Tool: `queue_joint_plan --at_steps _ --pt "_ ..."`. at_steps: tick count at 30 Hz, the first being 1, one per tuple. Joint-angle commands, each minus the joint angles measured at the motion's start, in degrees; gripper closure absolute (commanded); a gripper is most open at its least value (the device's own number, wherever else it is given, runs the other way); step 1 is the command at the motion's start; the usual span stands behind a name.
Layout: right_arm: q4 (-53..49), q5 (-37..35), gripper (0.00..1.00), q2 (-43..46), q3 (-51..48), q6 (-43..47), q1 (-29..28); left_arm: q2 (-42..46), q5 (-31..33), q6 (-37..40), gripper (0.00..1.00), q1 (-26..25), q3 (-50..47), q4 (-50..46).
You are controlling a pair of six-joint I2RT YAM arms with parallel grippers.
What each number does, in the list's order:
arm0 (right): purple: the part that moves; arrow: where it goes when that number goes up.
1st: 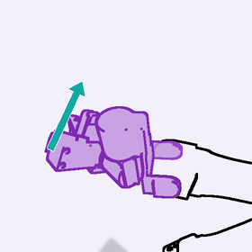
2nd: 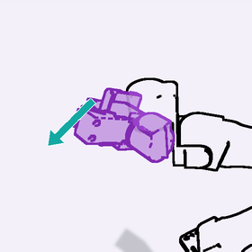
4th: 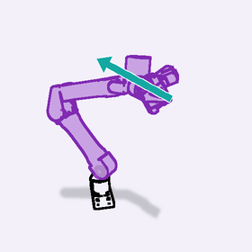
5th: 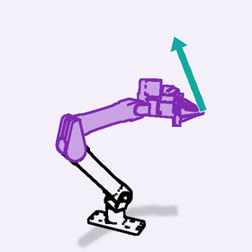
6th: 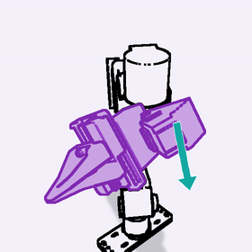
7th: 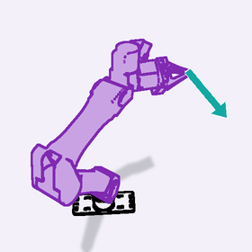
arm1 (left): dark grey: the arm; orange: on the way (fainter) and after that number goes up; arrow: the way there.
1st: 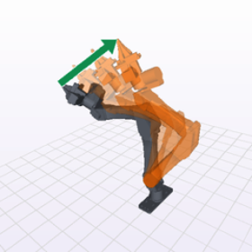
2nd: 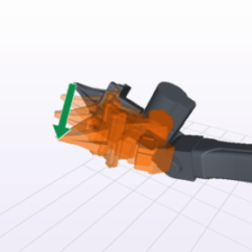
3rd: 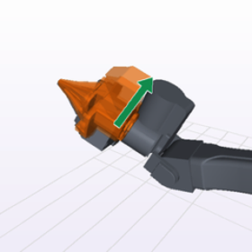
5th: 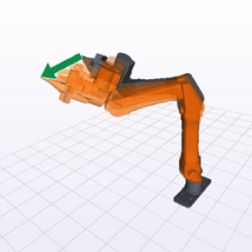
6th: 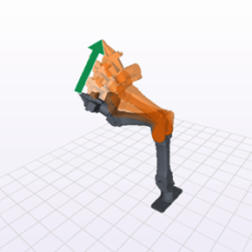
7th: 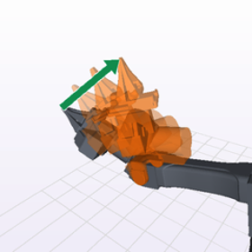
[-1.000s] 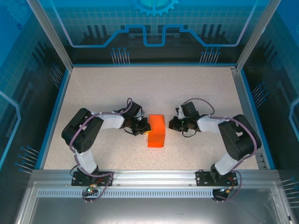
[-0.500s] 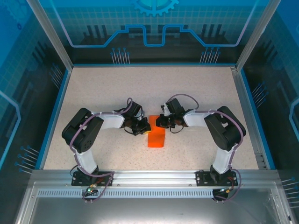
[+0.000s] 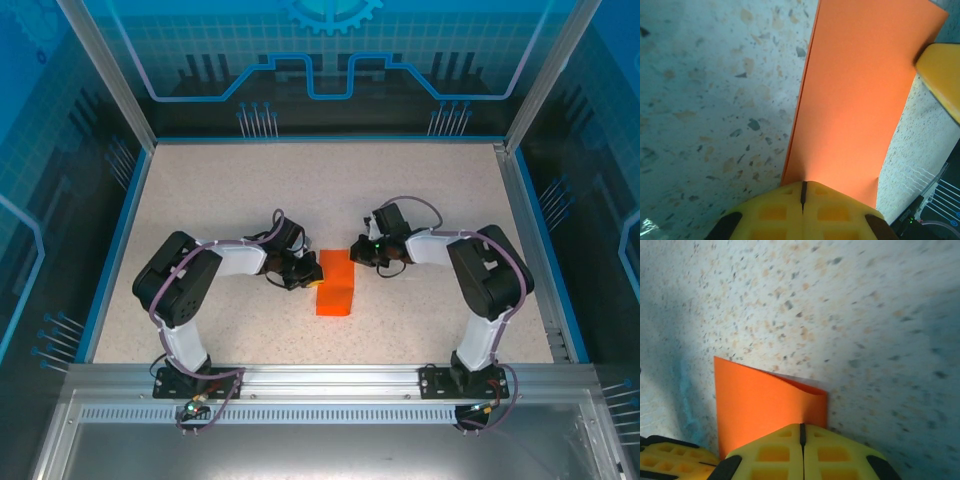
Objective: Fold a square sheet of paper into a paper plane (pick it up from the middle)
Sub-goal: Fold the square sheet of paper in half at the center of the table.
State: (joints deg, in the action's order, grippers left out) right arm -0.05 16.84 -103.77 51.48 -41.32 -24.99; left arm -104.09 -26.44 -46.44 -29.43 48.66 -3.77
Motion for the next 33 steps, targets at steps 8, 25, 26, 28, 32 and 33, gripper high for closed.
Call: queue_joint_plan --at_steps 8,25,26,28,32,33 --pt "0.0 -0.17 0.93 2.29 2.12 -1.38 -4.81 -6.65 11.4 0.8 1.0 -0.3 -4.59 -13.93" --pt "4.0 -0.37 0.94 -3.92 -0.33 -5.03 3.98 -6.65 11.64 0.64 1.0 -0.45 -5.48 -13.78" --pt "3.35 -0.79 0.94 -3.78 -0.2 -5.01 4.4 -6.65 11.59 0.57 1.0 -0.45 -5.55 -13.68" --pt "1.75 -1.51 0.94 -3.06 0.43 -4.57 4.52 -6.65 11.58 0.41 1.0 -0.44 -5.65 -13.41" --pt "-0.29 -2.11 0.94 3.97 -0.44 -3.7 2.13 -6.78 11.51 0.51 1.0 -0.39 -5.47 -13.44" --pt "-1.0 -1.94 0.94 6.17 -0.77 -3.47 1.06 -6.74 11.5 0.54 1.0 -0.4 -5.49 -13.41"
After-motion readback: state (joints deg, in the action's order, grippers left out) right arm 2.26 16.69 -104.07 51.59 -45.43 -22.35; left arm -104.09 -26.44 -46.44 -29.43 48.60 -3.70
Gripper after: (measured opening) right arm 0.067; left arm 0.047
